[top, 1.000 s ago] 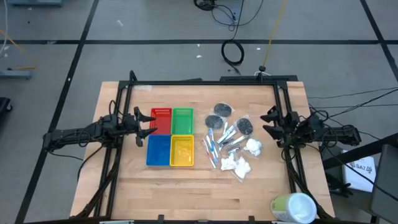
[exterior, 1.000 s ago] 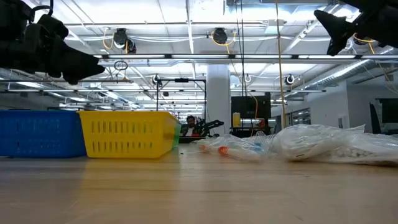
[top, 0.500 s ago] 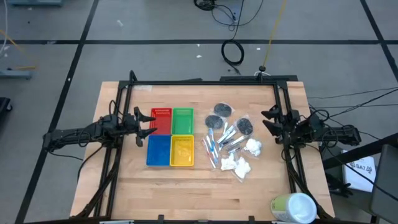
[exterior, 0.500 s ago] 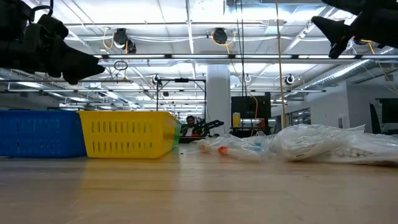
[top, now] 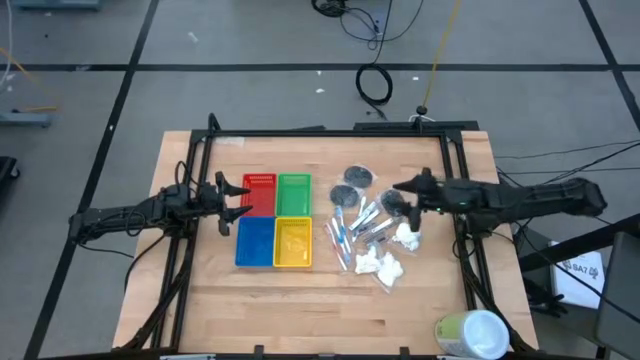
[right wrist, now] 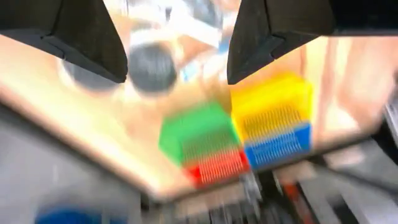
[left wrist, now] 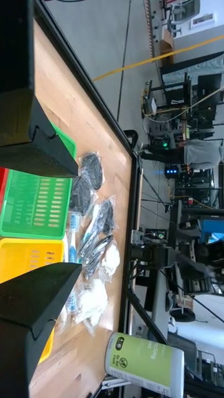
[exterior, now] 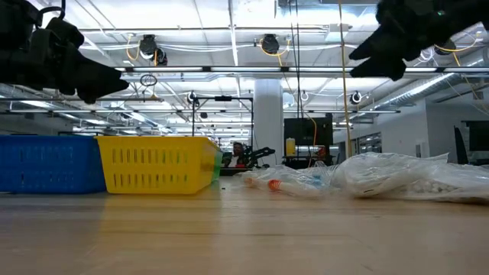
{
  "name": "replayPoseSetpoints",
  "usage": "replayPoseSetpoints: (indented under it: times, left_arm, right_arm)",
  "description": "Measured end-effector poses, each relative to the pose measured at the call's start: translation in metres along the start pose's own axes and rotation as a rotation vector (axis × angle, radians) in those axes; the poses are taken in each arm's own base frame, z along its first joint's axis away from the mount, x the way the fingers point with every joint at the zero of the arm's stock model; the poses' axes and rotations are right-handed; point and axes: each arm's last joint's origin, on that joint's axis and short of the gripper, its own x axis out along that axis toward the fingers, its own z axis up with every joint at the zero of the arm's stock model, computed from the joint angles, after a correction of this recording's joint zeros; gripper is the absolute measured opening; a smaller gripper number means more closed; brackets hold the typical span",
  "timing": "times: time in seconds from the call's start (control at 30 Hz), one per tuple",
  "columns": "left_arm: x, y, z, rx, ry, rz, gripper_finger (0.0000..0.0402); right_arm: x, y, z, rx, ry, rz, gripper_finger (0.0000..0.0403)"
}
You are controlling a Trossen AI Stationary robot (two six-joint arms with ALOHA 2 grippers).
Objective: Pick & Place Travel size toiletries
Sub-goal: Put the white cotton pack into the red bin
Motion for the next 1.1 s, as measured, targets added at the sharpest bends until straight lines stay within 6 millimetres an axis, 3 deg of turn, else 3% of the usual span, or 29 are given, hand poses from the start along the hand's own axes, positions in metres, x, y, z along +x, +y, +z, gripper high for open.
replayPoseSetpoints:
  times: [0.07,0.17,0.4,0.77,0.93,1.1]
  left_arm:
    - [0.000,0.000,0.001,0.000,-0.008,0.000,0.0232]
    - [0.000,0.000,0.001,0.000,-0.007,0.000,0.0232]
    - [0.000,0.000,0.001,0.000,-0.013,0.000,0.0232]
    - [0.000,0.000,0.001,0.000,-0.013,0.000,0.0232]
    - [0.000,0.000,0.001,0.000,-0.013,0.000,0.0232]
    - [0.000,0.000,0.001,0.000,-0.013,0.000,0.0232]
  right_arm:
    - [0.005,0.008,0.010,0.015,0.157,-0.049,0.0260]
    - [0.016,0.015,0.005,0.032,0.421,-0.150,0.0250]
    - [0.030,0.015,-0.041,0.124,0.885,-0.341,0.0244]
    - [0.044,0.011,-0.090,0.231,0.931,-0.282,0.0252]
    - [0.041,0.008,-0.098,0.255,0.976,-0.285,0.0237]
    - [0.039,0.008,-0.098,0.227,0.994,-0.257,0.0198]
